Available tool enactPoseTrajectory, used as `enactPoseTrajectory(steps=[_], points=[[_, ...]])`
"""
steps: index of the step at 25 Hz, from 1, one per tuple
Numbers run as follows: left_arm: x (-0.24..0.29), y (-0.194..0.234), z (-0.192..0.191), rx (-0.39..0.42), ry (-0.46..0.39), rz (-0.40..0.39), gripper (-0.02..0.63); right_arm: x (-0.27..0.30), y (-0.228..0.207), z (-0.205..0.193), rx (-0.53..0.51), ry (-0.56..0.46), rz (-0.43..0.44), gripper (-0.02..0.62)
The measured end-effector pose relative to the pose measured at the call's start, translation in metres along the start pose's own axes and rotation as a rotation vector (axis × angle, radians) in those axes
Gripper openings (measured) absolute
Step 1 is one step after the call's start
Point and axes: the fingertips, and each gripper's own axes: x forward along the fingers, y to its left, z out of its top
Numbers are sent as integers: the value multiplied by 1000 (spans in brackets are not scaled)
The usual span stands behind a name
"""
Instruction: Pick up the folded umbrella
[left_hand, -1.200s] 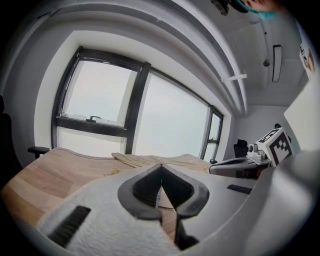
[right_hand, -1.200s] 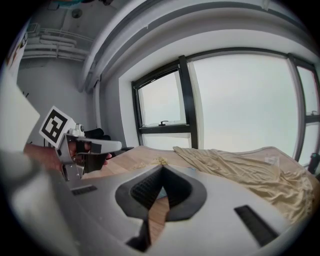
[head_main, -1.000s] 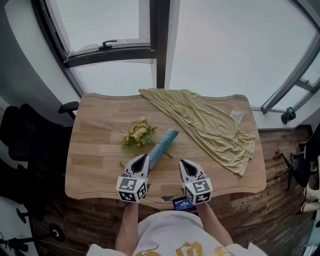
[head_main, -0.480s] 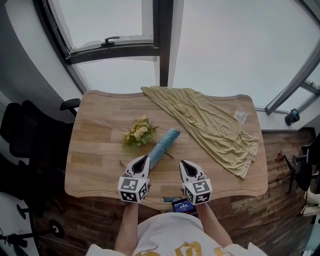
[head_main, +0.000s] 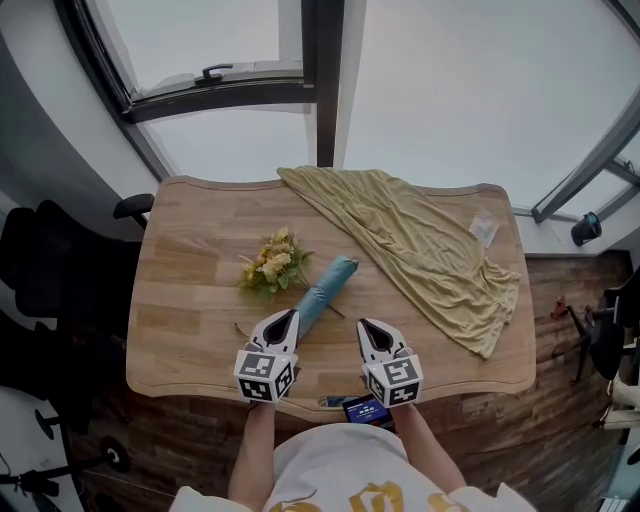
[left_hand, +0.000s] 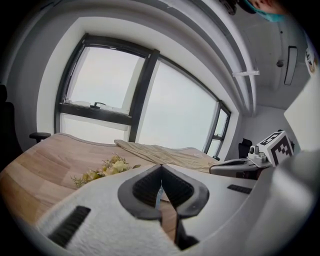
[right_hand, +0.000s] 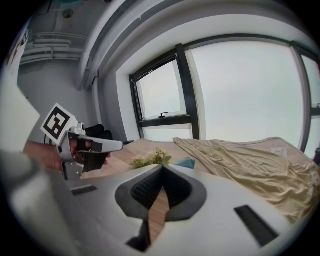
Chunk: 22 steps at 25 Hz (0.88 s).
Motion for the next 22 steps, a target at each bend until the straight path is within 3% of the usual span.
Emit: enactPoseTrajectory(steps=[10, 22], points=[[35, 8, -17, 10, 84, -10, 20, 19, -23, -8, 23, 45, -6, 11], [70, 14, -54, 62, 275, -52, 21, 42, -47, -25, 70, 98, -11, 11]])
